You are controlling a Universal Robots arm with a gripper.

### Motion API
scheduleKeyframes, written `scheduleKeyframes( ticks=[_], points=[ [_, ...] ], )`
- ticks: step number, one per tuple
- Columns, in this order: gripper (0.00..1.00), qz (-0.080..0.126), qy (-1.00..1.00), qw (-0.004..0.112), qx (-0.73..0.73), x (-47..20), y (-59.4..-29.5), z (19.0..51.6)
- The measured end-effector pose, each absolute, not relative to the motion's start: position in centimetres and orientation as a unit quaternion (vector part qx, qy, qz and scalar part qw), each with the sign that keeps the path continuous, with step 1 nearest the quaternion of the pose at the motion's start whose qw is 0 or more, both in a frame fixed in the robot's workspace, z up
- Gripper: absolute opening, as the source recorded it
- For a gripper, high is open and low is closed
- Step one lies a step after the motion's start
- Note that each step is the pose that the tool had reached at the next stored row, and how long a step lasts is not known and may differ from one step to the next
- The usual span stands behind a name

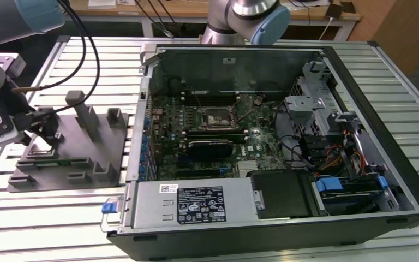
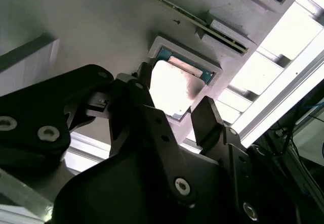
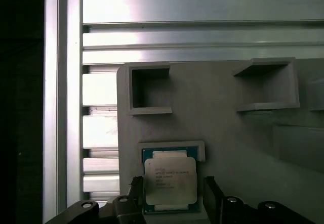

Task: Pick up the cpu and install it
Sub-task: 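Pick up the cpu and move it towards the insertion slot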

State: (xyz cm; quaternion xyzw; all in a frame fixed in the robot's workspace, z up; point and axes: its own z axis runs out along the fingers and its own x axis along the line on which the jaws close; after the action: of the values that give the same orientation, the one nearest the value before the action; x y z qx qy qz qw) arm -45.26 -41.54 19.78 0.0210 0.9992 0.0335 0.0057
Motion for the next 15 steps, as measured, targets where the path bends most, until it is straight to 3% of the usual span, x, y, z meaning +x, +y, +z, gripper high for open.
scheduleKeyframes(
  ticks=[15],
  points=[
    [0.59,0.034,0.999,0.005,0.011,-45.26,-41.55,19.38]
  ],
)
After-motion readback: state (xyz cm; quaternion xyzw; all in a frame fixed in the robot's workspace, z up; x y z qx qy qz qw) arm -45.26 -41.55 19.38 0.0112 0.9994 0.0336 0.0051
